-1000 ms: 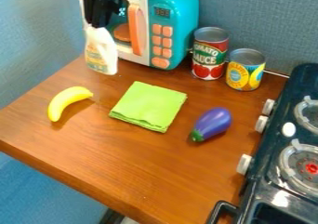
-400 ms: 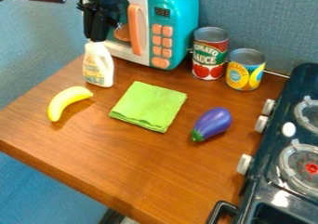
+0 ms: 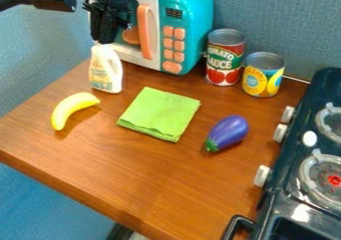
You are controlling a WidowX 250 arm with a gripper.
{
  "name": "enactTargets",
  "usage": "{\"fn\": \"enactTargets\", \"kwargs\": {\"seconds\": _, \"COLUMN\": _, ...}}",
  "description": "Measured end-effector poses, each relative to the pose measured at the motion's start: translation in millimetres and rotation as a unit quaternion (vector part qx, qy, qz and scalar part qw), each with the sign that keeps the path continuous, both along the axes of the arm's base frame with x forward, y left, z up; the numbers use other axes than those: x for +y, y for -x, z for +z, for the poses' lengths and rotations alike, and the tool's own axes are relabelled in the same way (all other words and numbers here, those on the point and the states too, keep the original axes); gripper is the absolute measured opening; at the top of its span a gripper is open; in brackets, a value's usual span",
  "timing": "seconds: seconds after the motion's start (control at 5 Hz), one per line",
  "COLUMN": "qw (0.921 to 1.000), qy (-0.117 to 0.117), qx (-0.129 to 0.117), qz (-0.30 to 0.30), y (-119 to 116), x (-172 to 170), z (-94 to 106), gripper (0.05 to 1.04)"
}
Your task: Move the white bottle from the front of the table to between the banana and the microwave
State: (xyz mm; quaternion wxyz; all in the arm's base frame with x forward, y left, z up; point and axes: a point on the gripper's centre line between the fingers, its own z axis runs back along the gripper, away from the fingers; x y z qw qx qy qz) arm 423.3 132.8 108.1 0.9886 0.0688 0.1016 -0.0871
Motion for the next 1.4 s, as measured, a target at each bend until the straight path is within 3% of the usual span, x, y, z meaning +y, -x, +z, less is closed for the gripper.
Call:
{"fn": "enactTargets", "kwargs": {"seconds": 0.4, "qw": 0.9998, "qy": -0.002, "qx": -0.007, "qz": 0.019, "y": 14.3, "x": -3.4, "z": -3.0, "gripper": 0.892}}
{"fn": "enactTargets", "kwargs": {"seconds": 0.6, "qw": 0.9991, "qy": -0.007, "qx": -0.037, "qz": 0.018, "y": 15.8, "x": -5.1, "z": 14.2, "gripper": 1.014}}
{"fn": "enactTargets", "kwargs": {"seconds": 0.8, "qw": 0.999, "qy": -0.006, "qx": -0.044, "qz": -0.001, "y": 11.4, "x": -10.4, "z": 18.6, "gripper": 1.01}}
{"fn": "enactTargets", "kwargs": {"seconds": 1.0, "qw": 0.9965, "qy": -0.008, "qx": -0.068, "qz": -0.048, "y": 9.3, "x": -41.1, "z": 33.7, "gripper": 1.009}}
{"fn": "enactTargets", "kwargs": {"seconds": 1.2, "qw": 0.9938, "qy": 0.017, "qx": -0.07, "qz": -0.085, "y": 25.0, "x": -91.7, "z": 37.9, "gripper": 1.009}}
{"fn": "enactTargets", "kwargs": {"seconds": 1.4, "qw": 0.9935, "qy": 0.044, "qx": -0.064, "qz": -0.082, "y": 46.9, "x": -128.7, "z": 36.4, "gripper": 1.009}}
